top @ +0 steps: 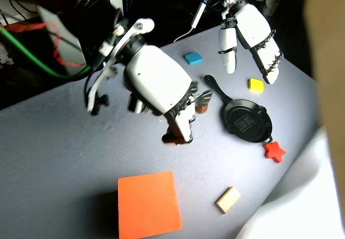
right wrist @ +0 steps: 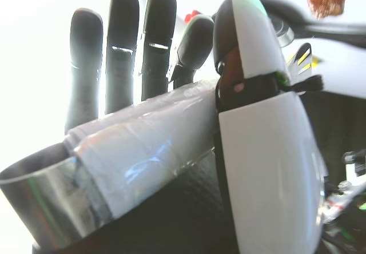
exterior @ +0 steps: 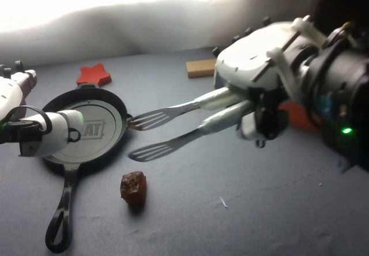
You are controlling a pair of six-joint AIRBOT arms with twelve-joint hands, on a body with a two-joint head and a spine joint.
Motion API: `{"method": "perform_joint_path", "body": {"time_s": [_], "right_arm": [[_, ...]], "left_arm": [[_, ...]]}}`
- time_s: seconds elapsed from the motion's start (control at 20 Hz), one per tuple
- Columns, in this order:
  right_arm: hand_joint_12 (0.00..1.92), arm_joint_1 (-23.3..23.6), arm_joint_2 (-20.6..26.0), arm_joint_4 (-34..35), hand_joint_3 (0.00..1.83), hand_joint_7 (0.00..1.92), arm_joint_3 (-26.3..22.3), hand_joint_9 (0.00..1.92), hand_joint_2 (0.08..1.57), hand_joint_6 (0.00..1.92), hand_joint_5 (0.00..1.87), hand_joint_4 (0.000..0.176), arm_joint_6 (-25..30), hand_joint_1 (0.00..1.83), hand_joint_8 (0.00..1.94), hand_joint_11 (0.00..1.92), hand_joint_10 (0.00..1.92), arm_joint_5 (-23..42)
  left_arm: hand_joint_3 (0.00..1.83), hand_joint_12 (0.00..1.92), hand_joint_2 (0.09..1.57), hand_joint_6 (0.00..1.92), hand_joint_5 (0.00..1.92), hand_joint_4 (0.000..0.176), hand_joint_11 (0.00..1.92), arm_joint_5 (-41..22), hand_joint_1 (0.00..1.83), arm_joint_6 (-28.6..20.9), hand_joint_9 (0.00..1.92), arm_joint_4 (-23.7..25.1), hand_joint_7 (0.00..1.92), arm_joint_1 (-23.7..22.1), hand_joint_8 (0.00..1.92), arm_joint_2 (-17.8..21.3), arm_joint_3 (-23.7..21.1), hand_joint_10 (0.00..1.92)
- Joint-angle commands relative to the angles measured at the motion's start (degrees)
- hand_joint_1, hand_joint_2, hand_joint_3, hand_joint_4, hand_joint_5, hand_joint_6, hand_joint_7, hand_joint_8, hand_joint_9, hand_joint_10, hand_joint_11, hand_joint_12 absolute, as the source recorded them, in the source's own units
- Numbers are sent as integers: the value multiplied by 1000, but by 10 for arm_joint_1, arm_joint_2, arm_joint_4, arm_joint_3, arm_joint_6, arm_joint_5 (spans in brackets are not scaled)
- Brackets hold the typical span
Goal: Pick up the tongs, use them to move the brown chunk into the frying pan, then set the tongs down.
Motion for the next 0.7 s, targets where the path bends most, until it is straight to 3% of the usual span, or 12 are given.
{"method": "perform_joint_path", "body": {"time_s": [0.0, 0.25, 0.5, 0.65], "right_arm": [[1546, -2, -3, -44, 0, 940, -2, 737, 1204, 1253, 795, 0, 18, 1110, 339, 456, 813, -28], [1553, -26, -52, -44, 3, 930, 27, 717, 1215, 1284, 774, 0, 24, 1101, 331, 431, 813, -20], [1559, -46, -82, -44, 0, 926, 58, 711, 1215, 1284, 775, 0, 22, 1103, 326, 413, 810, 0], [1554, -56, -93, -71, 1, 915, 70, 698, 1220, 1298, 764, 0, 26, 1098, 318, 406, 802, 0]], "left_arm": [[0, 571, 1316, 5, 78, 7, 0, -53, 123, -4, 109, 46, 99, -1, 5, 3, -2, 5], [0, 376, 1320, 0, 33, 0, 0, -180, 120, -6, 41, 44, 37, -2, 1, 3, -11, 1], [0, 326, 1317, 4, 19, 0, 0, -262, 108, -16, 31, -9, 28, -4, 3, -4, -33, 2], [0, 341, 1317, 7, 36, 0, 0, -274, 93, -18, 44, -18, 39, -4, 2, -8, -37, 4]]}}
